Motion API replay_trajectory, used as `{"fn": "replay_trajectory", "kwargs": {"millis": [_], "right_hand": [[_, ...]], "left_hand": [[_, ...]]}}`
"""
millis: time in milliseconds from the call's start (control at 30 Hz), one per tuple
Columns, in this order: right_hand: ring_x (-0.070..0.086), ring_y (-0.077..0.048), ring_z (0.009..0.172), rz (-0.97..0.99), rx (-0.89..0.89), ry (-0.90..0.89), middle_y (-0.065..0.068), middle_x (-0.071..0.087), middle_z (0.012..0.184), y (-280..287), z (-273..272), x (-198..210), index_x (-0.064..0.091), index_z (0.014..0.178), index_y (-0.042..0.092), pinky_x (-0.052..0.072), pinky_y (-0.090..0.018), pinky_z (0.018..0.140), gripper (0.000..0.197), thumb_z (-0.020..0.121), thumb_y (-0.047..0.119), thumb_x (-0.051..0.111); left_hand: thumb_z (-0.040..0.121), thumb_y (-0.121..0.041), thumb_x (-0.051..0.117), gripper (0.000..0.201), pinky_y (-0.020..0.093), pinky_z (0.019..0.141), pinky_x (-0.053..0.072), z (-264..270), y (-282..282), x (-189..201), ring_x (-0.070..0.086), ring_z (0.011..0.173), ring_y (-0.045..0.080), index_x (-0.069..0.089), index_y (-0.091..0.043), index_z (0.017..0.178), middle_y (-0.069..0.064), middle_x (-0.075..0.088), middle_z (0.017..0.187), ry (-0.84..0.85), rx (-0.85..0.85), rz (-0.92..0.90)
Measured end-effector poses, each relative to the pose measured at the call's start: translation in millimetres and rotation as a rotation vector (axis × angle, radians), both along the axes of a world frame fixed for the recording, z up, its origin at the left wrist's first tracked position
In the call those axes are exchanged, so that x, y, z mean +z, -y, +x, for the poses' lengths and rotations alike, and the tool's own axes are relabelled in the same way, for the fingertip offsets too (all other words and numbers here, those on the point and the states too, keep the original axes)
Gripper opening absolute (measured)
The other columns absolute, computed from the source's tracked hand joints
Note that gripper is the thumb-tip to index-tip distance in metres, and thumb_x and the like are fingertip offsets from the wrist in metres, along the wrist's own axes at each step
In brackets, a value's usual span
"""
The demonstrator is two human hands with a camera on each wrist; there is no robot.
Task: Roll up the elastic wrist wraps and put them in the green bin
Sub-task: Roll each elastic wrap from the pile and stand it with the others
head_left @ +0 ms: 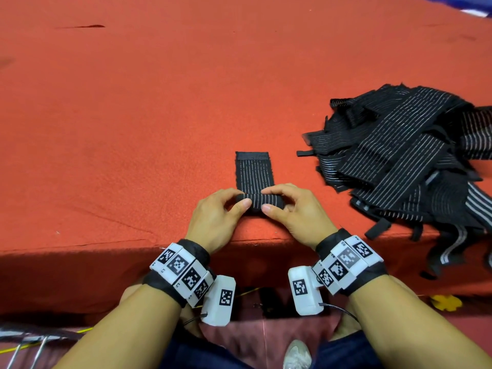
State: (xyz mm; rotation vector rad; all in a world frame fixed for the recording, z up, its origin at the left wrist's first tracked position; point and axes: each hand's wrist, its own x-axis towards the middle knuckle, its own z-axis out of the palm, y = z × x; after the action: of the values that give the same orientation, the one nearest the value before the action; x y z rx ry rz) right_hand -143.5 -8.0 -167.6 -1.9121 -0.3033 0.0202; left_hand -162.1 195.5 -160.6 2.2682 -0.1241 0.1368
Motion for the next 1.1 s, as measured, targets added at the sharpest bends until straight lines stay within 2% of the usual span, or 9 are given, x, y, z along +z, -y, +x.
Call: {"fn": "replay_trajectory", "kwargs": {"millis": [100, 167, 333, 467, 567, 667, 867, 967, 1100], "right_hand": [[0.041, -0.016, 0.049, 0.005, -0.022, -0.049, -0.011, 0.069, 0.077, -2, 2, -2, 0.07, 0.107, 0.035, 0.037, -0.031, 0.05, 0.026, 0.082, 0.04, 0.075], [0.048, -0.018, 0.054, 0.02, -0.027, -0.039, -0.013, 0.073, 0.087, -3, 2, -2, 0.067, 0.103, 0.037, 0.045, -0.04, 0.053, 0.026, 0.079, 0.047, 0.07], [0.041, -0.004, 0.048, -0.022, -0.047, -0.001, 0.011, 0.063, 0.072, -1, 4, 0, 0.07, 0.095, 0.027, 0.037, -0.02, 0.055, 0.005, 0.091, 0.028, 0.073], [0.039, -0.006, 0.047, -0.05, -0.048, 0.014, 0.013, 0.058, 0.061, -1, 4, 0, 0.072, 0.093, 0.025, 0.034, -0.02, 0.053, 0.004, 0.091, 0.028, 0.073], [0.051, -0.023, 0.056, -0.062, -0.065, 0.041, 0.0, 0.069, 0.086, -2, 2, 0, 0.074, 0.096, 0.028, 0.045, -0.03, 0.06, 0.007, 0.089, 0.031, 0.075], [0.049, -0.007, 0.058, 0.004, -0.045, 0.078, 0.003, 0.062, 0.11, -2, -2, 1, 0.075, 0.106, 0.024, 0.044, -0.019, 0.062, 0.023, 0.085, 0.015, 0.08], [0.038, -0.018, 0.052, 0.032, -0.028, 0.028, -0.008, 0.053, 0.065, -1, -5, 0, 0.068, 0.102, 0.031, 0.034, -0.032, 0.054, 0.019, 0.086, 0.027, 0.075], [0.047, -0.021, 0.056, 0.026, -0.054, 0.038, -0.021, 0.066, 0.078, -5, -3, 1, 0.069, 0.097, 0.034, 0.047, -0.048, 0.057, 0.021, 0.08, 0.046, 0.069], [0.057, -0.027, 0.061, -0.05, -0.073, 0.062, -0.005, 0.072, 0.083, -4, -2, 5, 0.073, 0.09, 0.031, 0.054, -0.048, 0.071, 0.007, 0.089, 0.037, 0.07]], "left_hand": [[0.096, -0.039, 0.064, 0.018, 0.023, 0.075, 0.04, -2, 2, 0, 0.057, 0.075, -0.003, 0.07, -0.035, 0.113, -0.016, 0.071, 0.095, 0.008, 0.014, -0.042], [0.094, -0.036, 0.067, 0.028, 0.022, 0.069, 0.042, -5, 2, 0, 0.055, 0.064, 0.0, 0.064, -0.042, 0.121, -0.016, 0.068, 0.091, 0.024, 0.008, -0.055], [0.085, -0.035, 0.078, 0.032, 0.028, 0.07, 0.046, -7, 1, -1, 0.053, 0.059, 0.007, 0.062, -0.04, 0.112, -0.012, 0.066, 0.089, 0.037, -0.014, -0.03], [0.085, -0.033, 0.078, 0.026, 0.027, 0.074, 0.043, -7, 4, -3, 0.056, 0.066, 0.007, 0.066, -0.034, 0.109, -0.019, 0.059, 0.094, 0.065, 0.006, -0.012], [0.087, -0.035, 0.075, 0.022, 0.022, 0.071, 0.038, -7, 6, -3, 0.055, 0.068, -0.001, 0.067, -0.035, 0.107, -0.022, 0.06, 0.09, 0.059, 0.034, 0.004], [0.09, -0.036, 0.072, 0.019, 0.02, 0.068, 0.038, -6, 6, -1, 0.054, 0.065, -0.007, 0.069, -0.034, 0.109, -0.022, 0.061, 0.08, 0.029, 0.049, -0.023], [0.093, -0.041, 0.067, 0.02, 0.026, 0.075, 0.044, -5, 6, 0, 0.056, 0.071, -0.007, 0.069, -0.038, 0.113, -0.017, 0.07, 0.091, 0.012, 0.063, -0.04], [0.091, -0.043, 0.068, 0.024, 0.027, 0.07, 0.043, -7, 7, -1, 0.055, 0.063, -0.002, 0.065, -0.043, 0.115, -0.017, 0.067, 0.086, 0.022, 0.067, -0.03], [0.083, -0.045, 0.076, 0.037, 0.027, 0.072, 0.043, -11, 7, -4, 0.052, 0.067, -0.003, 0.063, -0.043, 0.117, -0.02, 0.06, 0.091, 0.073, 0.006, 0.024]]}}
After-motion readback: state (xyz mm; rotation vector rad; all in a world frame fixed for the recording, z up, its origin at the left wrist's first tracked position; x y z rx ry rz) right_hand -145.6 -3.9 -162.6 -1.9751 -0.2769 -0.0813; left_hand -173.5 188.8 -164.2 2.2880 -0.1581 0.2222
